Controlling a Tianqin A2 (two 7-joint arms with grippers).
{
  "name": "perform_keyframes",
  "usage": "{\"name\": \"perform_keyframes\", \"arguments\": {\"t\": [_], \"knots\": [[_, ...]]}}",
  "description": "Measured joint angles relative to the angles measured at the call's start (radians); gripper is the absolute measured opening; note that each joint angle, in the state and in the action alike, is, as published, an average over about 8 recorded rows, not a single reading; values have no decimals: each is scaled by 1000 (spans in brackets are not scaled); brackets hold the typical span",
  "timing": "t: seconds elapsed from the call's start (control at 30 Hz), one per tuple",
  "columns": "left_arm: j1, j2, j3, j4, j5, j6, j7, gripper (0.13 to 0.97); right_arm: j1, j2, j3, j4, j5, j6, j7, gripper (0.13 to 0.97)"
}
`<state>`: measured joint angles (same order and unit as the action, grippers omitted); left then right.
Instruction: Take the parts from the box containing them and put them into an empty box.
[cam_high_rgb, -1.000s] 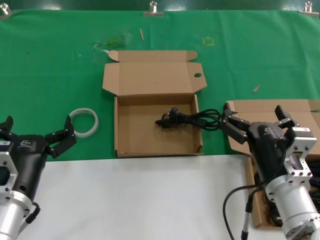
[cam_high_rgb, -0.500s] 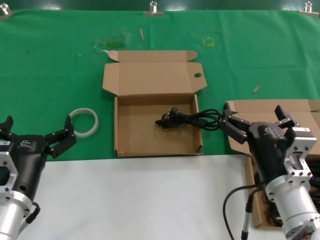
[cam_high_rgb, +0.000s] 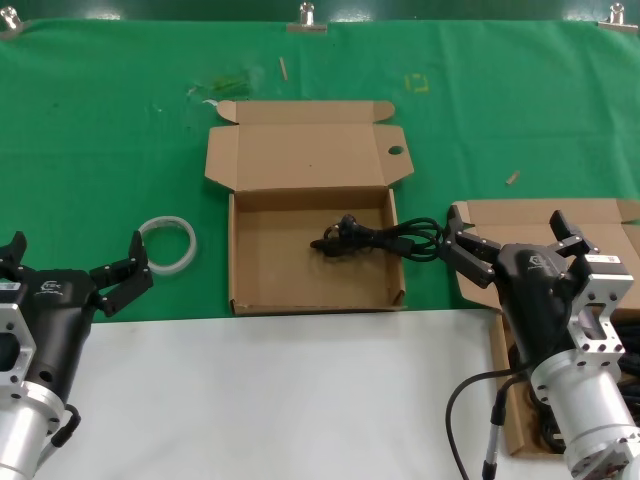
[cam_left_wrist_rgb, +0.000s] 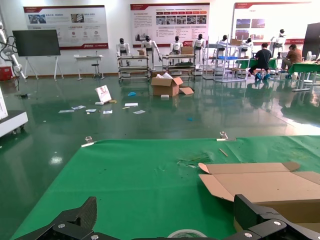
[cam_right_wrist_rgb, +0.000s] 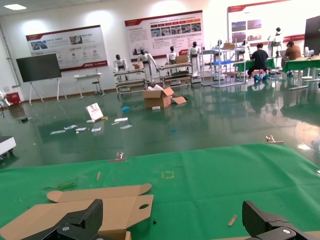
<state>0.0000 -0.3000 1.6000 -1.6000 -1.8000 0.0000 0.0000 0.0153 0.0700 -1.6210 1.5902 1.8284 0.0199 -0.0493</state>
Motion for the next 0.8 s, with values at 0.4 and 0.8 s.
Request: {"name": "perform_keyframes", "arguments": {"t": [0.4, 0.8], "knots": [[0, 0, 0, 0, 0, 0, 0, 965, 0, 0, 0, 0, 0, 0, 0, 966], [0, 0, 0, 0, 0, 0, 0, 965, 0, 0, 0, 0, 0, 0, 0, 966]]}}
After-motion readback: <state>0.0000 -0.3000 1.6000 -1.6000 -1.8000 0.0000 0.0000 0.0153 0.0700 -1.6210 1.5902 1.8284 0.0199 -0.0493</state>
